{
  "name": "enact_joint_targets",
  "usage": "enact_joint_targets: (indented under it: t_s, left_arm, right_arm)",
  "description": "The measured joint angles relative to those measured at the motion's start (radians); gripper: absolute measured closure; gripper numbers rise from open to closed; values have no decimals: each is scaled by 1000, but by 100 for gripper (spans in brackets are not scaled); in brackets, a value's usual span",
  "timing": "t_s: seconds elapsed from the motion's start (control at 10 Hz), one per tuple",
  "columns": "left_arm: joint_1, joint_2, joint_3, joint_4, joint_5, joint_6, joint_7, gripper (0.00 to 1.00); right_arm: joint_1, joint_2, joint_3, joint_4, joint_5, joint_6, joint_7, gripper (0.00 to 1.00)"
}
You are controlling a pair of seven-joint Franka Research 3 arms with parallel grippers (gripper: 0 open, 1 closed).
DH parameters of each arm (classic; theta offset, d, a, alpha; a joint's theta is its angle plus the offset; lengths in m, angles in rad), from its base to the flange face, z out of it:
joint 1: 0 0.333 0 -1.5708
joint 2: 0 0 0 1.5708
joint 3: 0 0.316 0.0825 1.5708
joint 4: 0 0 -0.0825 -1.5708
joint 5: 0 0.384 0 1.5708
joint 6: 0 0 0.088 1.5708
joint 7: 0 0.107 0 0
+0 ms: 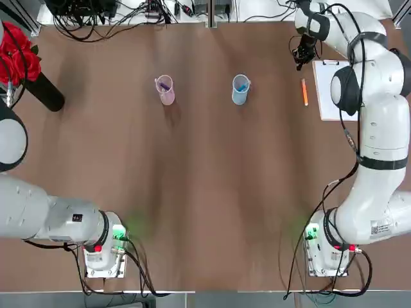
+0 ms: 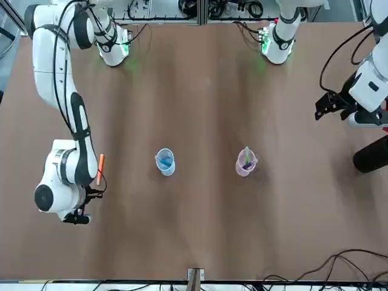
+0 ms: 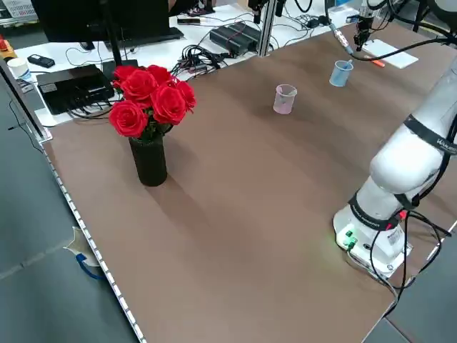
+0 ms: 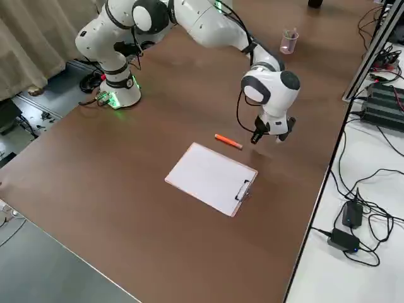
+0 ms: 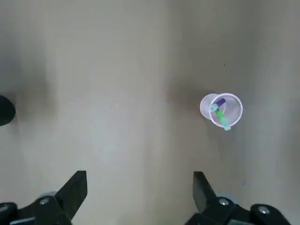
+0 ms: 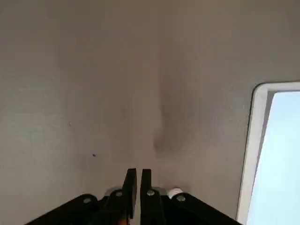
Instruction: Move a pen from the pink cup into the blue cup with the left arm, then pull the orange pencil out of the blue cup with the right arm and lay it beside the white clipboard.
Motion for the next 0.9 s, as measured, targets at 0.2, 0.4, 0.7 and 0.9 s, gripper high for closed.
enact_joint_targets:
  t_s: [0.2, 0.4, 0.7, 0.9]
  left_arm:
    - [0, 3, 0, 0, 0, 0, 0, 0]
    - [1, 5, 0, 0, 0, 0, 0, 0]
    - [1, 6, 0, -1, 0, 0, 0, 0]
    - [1, 8, 1, -1, 0, 0, 0, 0]
  right_arm:
    - [0, 0, -1, 42, 0, -67, 0, 86]
    - [-1, -19, -6, 95, 0, -121, -1, 67]
    - [-8, -128, -14, 117, -4, -133, -1, 22]
    - [-14, -239, -17, 120, -37, -138, -1, 0]
